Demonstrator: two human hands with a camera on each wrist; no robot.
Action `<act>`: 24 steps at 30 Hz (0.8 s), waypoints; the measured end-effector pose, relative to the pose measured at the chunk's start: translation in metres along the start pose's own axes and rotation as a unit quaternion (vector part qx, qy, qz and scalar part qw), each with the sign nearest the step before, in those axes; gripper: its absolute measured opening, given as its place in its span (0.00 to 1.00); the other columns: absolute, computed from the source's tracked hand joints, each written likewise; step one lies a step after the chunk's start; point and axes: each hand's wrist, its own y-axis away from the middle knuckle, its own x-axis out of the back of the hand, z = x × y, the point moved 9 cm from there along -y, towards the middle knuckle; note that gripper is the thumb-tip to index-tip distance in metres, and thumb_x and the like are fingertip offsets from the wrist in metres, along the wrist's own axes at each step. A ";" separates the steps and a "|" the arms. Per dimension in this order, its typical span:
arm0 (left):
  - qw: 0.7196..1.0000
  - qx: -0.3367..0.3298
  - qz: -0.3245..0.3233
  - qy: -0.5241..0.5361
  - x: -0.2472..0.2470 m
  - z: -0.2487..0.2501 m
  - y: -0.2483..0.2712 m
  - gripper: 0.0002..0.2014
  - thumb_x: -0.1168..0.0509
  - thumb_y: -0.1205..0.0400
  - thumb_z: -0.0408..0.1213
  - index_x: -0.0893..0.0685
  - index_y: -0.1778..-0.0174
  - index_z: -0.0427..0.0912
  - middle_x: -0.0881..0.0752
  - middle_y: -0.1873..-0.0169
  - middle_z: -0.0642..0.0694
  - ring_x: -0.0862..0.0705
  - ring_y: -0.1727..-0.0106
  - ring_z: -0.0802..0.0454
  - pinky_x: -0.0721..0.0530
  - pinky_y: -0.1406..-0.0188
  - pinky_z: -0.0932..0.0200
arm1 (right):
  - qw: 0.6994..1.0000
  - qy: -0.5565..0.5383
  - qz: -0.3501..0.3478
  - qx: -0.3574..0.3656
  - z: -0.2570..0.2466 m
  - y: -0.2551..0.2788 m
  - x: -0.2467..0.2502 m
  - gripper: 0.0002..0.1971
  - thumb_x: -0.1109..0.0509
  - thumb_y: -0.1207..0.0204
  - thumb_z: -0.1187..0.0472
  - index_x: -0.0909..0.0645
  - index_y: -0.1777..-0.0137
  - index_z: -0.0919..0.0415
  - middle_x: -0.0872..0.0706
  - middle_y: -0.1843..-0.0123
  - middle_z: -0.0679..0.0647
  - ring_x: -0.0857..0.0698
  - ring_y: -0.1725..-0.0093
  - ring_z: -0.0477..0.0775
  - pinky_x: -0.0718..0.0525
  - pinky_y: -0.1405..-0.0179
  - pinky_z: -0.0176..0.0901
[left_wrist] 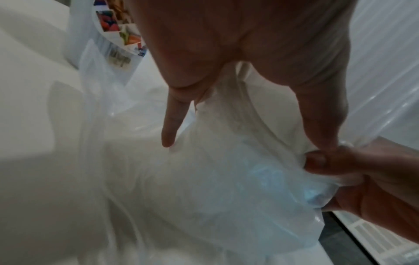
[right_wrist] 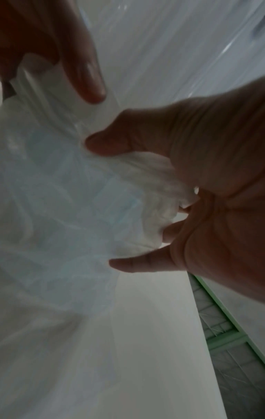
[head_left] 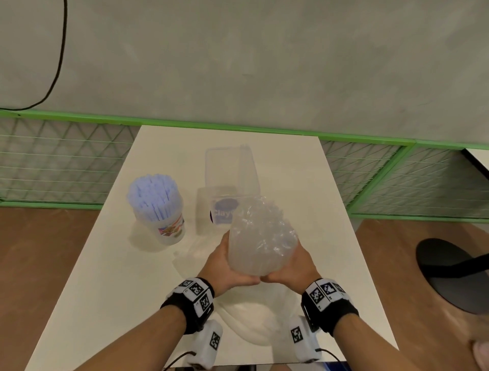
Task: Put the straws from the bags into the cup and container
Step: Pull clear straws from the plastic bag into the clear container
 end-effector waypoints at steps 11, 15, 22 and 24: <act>0.996 -0.077 0.013 0.036 0.069 0.045 0.016 0.53 0.11 0.46 0.45 0.28 0.25 0.59 0.15 0.36 0.60 0.18 0.32 0.59 0.19 0.32 0.49 | 0.977 -0.187 0.091 0.040 -0.046 0.031 -0.021 0.33 0.09 0.49 0.59 0.15 0.41 0.58 0.08 0.46 0.52 0.10 0.43 0.51 0.13 0.44 0.46; 0.999 -0.037 0.014 0.020 0.085 0.010 0.028 0.50 0.11 0.47 0.45 0.26 0.29 0.60 0.14 0.40 0.65 0.17 0.36 0.64 0.17 0.34 0.52 | 0.980 -0.186 0.067 0.023 -0.025 0.025 -0.066 0.43 0.09 0.47 0.69 0.26 0.32 0.73 0.14 0.38 0.66 0.13 0.38 0.62 0.12 0.43 0.49; 1.000 0.011 0.018 0.017 0.049 -0.025 0.014 0.51 0.11 0.49 0.49 0.28 0.30 0.64 0.14 0.43 0.66 0.17 0.38 0.67 0.16 0.36 0.57 | 0.990 -0.123 0.075 -0.008 -0.003 0.017 -0.052 0.46 0.09 0.55 0.52 0.21 0.34 0.60 0.10 0.44 0.51 0.11 0.44 0.44 0.12 0.44 0.43; 1.000 0.013 0.012 0.014 0.037 -0.023 0.007 0.48 0.11 0.47 0.47 0.30 0.34 0.71 0.15 0.43 0.66 0.18 0.39 0.70 0.18 0.40 0.64 | 0.992 -0.098 0.078 -0.009 0.005 0.012 -0.040 0.45 0.10 0.55 0.53 0.22 0.34 0.56 0.10 0.44 0.48 0.11 0.44 0.44 0.12 0.43 0.48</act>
